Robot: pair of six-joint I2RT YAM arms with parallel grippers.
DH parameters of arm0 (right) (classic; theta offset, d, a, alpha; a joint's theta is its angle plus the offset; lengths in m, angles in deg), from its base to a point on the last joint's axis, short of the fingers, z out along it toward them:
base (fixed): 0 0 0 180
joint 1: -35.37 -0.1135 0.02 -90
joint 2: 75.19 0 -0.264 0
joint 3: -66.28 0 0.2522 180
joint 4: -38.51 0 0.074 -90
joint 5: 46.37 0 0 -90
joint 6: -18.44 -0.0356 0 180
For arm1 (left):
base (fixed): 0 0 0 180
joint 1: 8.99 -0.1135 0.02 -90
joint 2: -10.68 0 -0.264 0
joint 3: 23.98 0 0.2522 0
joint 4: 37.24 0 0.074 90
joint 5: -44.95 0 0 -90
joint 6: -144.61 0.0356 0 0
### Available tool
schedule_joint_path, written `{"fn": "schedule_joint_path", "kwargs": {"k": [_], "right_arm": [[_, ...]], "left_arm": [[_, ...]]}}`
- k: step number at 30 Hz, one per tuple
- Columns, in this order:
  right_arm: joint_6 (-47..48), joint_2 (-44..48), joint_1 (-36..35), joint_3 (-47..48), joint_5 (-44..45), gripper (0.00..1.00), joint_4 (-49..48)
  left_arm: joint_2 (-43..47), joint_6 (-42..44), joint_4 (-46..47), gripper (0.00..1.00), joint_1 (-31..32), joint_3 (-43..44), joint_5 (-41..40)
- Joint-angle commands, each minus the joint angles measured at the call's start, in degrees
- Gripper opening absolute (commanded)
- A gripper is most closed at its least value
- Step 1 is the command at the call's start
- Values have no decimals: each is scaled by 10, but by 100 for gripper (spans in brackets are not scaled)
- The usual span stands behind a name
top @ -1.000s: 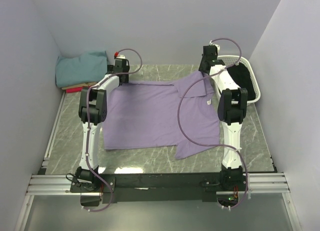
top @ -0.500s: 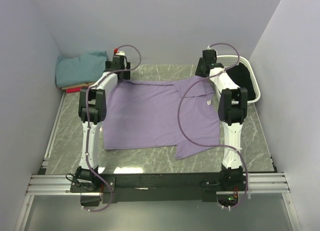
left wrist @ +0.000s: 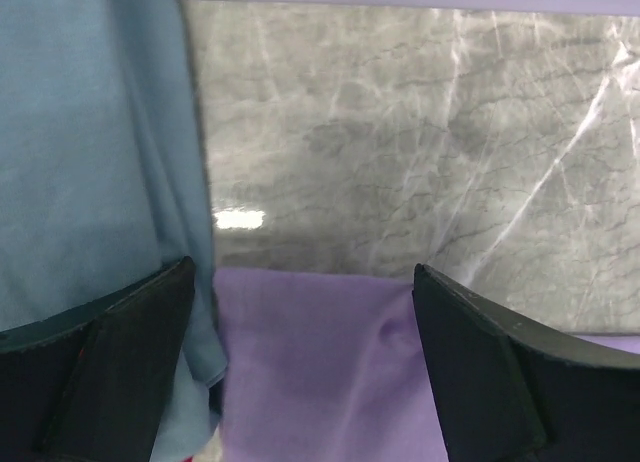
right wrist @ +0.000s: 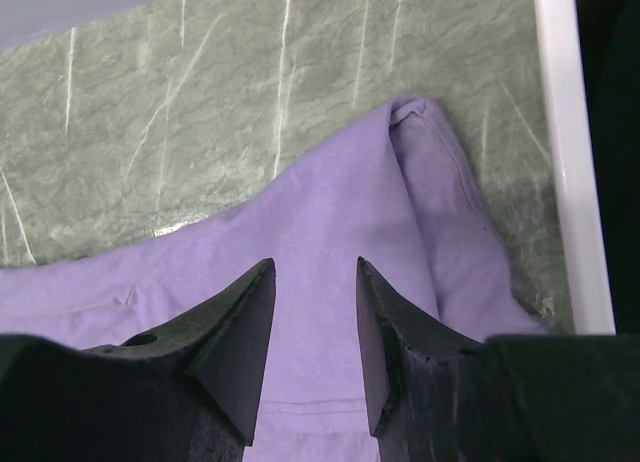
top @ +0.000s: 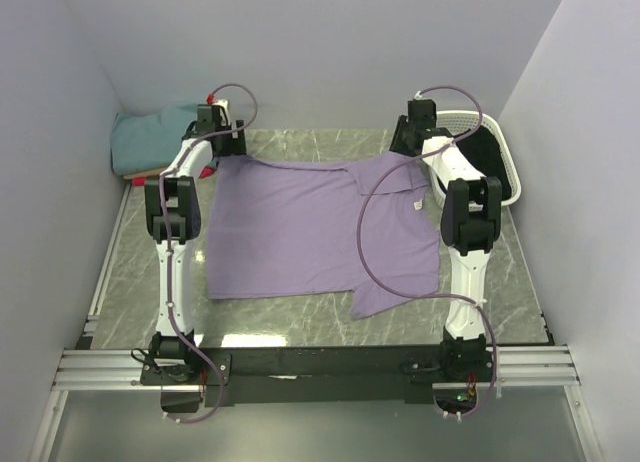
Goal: Fold and stack the t-shirts
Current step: Flatten the tshirt out, then fold the tshirt
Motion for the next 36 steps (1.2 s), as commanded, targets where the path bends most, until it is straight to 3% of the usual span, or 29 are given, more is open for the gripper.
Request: {"fn": "schedule_joint_path", "kwargs": {"k": [1,4,9,14,17,18,21,26,30,36], "right_arm": [[-5,51,-4,-6,-12,45,-14],[-6,54,-5,-9,-16,45,-14],[-11,52,-8,-15,-29,44,-17],[-11,53,-10,-14,-31,44,-14],[-8,57,-11,-13,-31,43,-13],[-8,60,-11,-14,-31,43,-12],[-8,60,-11,-14,-30,42,-8],[-12,48,-6,-2,-19,37,35],[-33,42,4,12,-38,40,93],[-73,91,37,-93,-97,43,68]], "left_arm": [[-18,-2,-38,95,6,43,50],[-21,4,-44,92,8,51,57],[1,31,-17,92,35,22,-5],[-37,35,-70,87,38,82,-10],[-37,32,-68,79,38,63,-30],[-35,31,-62,70,38,49,-33],[-31,29,-57,57,38,37,-51],[-20,39,-46,48,38,23,-85],[0,42,-33,45,38,2,-96],[8,40,-29,46,38,-5,-90]]}}
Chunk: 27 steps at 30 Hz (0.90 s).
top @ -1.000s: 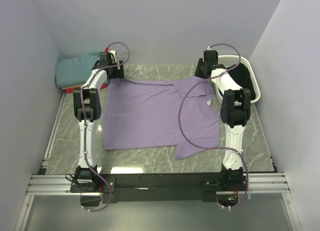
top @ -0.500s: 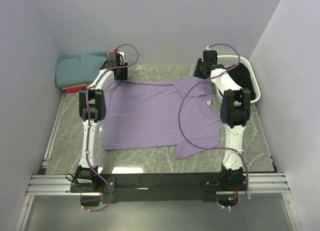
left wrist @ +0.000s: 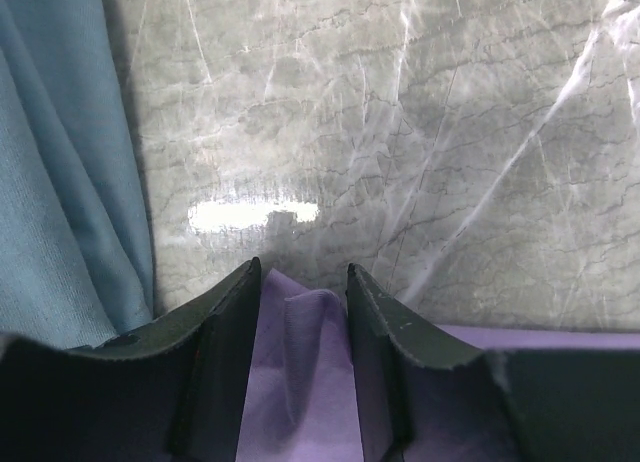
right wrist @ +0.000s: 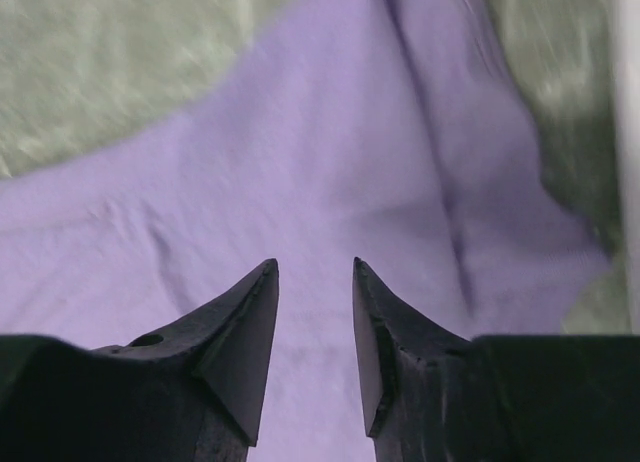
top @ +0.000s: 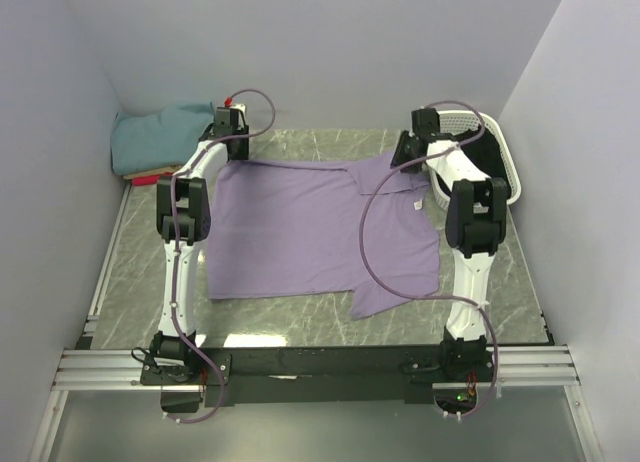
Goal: Fold and stack the t-shirts
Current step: Fold the tshirt
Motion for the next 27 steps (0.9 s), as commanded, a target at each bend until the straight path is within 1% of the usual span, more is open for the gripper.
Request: {"fn": "schedule_joint_path", "kwargs": {"k": [1,4,7,18,23,27], "right_arm": [[-38,82,30,-89,-43,45,-16],[-43,97,35,-119,-36,47,-26],[-37,93,35,-121,-30,48,-33],[-22,31,43,-43,6,48,8],[-19,3,47,-17,0,48,20],[-19,-5,48,-17,-6,48,20]], "left_arm": [[26,8,-14,46,-5,-19,-13],[26,4,-16,46,-5,-17,-9],[26,2,-16,46,-5,-17,-2],[24,1,-21,45,-5,-20,5],[24,-3,-18,45,-5,-25,12],[24,-2,-21,45,-5,-25,12]]}}
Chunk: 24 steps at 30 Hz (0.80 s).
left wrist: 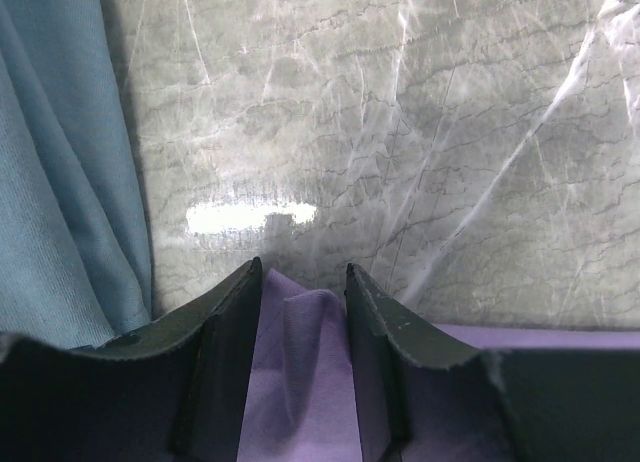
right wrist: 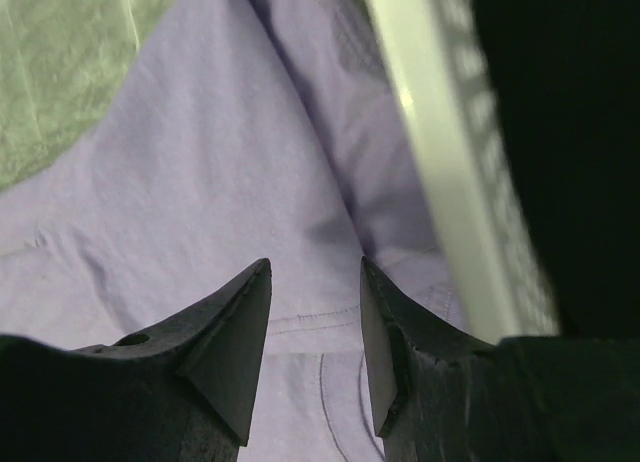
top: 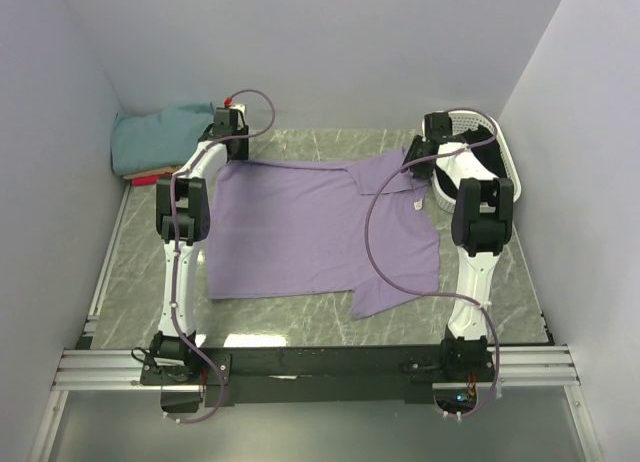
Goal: Fold and stack the t-shirts
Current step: Fold the tshirt
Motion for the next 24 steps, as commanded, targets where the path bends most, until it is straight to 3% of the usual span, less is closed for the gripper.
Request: {"fn": "schedule_joint_path", "kwargs": {"k": [1,17,20,21,22,24], "right_arm": [[5,-15,5,19,-2,48,14],[16,-52,6,54,2,45,46],[19,-47,5,49,-3,27,39],[20,-45,5,44,-6,14,31],[20,-39,5,40,-6,8,26],[25,-30,5,27,-18,0,7]], "left_arm": [[21,-1,-30,45,-4,-14,6],[27,-1,-31,45,-5,-18,3],[29,-1,-31,44,-6,-21,2],[32,-1,-28,44,-6,-22,1],[32,-1,-27,43,-6,-25,0],[35,-2,-25,41,-7,-26,-1]]}}
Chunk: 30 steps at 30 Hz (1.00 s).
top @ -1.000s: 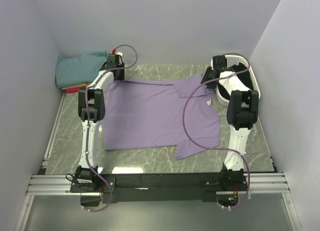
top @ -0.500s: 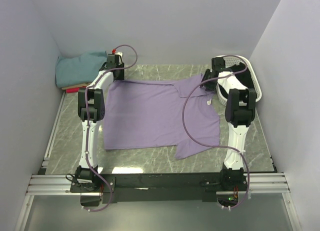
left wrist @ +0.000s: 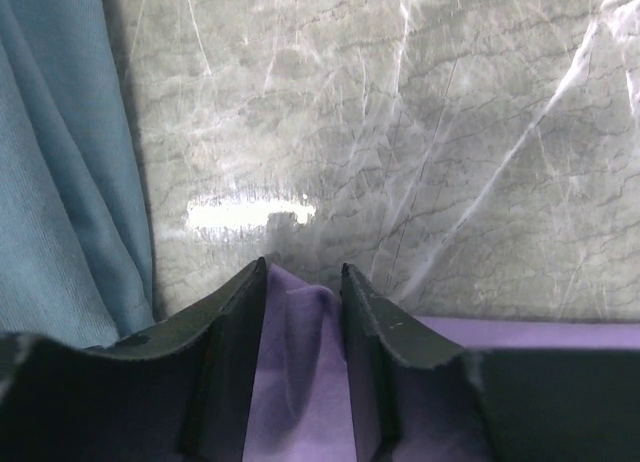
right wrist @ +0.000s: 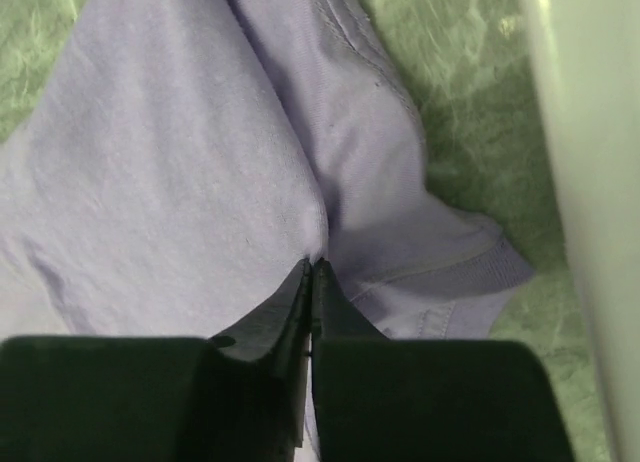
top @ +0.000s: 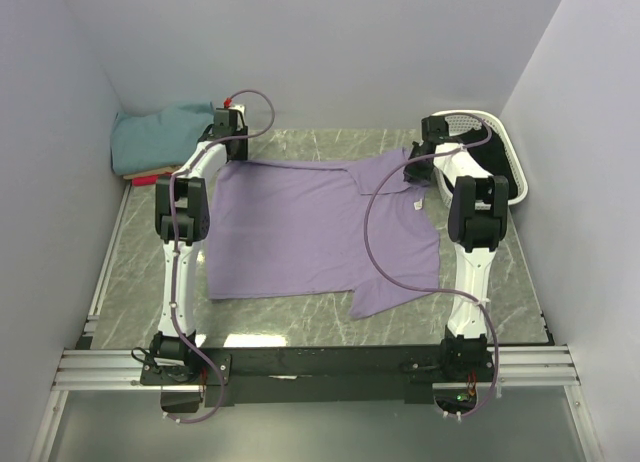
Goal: Fold and stack the t-shirts
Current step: Fold the tshirt
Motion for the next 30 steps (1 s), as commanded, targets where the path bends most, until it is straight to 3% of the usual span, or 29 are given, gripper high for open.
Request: {"fn": "schedule_joint_path", "kwargs": {"k": [1,4,5,6,14,22,30], "right_arm": [[11,25,4,-9,-14,0,-32],[16,60,4,-36,-28,0,-62],[15,70,4,-50,-30,0,-67],[16,82,4,-58,-35,0,-82],[23,157,4,-60,-48,0,-79],[26,176,4,-36,-48,0,-25],[18,220,6,-95,3,0,-5]], "left_arm": [[33,-1,-26,39,-6,-18,-3],[48,0,-21,18,-6,-27,-10],[60,1,-20,4,-6,-30,-19],[68,2,-17,1,-6,-34,-25],[146,17,22,1,-6,-90,-83],[155,8,8,6,-6,-101,-95],[196,-19,-3,4,-6,-172,-105]]}}
